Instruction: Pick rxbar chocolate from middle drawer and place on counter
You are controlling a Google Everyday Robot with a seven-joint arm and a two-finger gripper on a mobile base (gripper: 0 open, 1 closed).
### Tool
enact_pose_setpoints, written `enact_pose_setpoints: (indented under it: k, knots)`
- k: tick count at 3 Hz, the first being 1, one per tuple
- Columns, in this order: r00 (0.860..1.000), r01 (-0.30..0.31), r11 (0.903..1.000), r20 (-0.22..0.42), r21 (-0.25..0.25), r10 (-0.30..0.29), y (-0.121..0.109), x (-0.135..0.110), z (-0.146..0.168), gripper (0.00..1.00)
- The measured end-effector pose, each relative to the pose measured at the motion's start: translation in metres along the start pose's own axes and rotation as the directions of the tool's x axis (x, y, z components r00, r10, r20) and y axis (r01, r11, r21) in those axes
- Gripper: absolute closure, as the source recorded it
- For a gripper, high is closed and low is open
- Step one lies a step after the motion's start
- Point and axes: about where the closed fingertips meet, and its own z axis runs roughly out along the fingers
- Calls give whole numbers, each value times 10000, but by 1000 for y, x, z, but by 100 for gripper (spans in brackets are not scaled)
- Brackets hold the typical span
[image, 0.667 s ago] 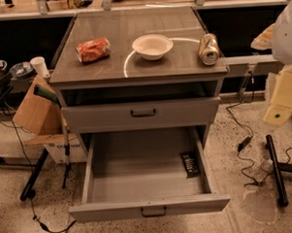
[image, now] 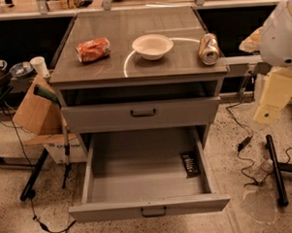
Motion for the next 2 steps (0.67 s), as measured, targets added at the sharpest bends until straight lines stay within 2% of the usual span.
enact_pose_setpoints:
  k: [1,2]
  knots:
    - [9963,591,9976,647,-349,-568,-2,-21,38,0]
    - [9859,1075,9913,1371,-764,-963,1,-42,100,0]
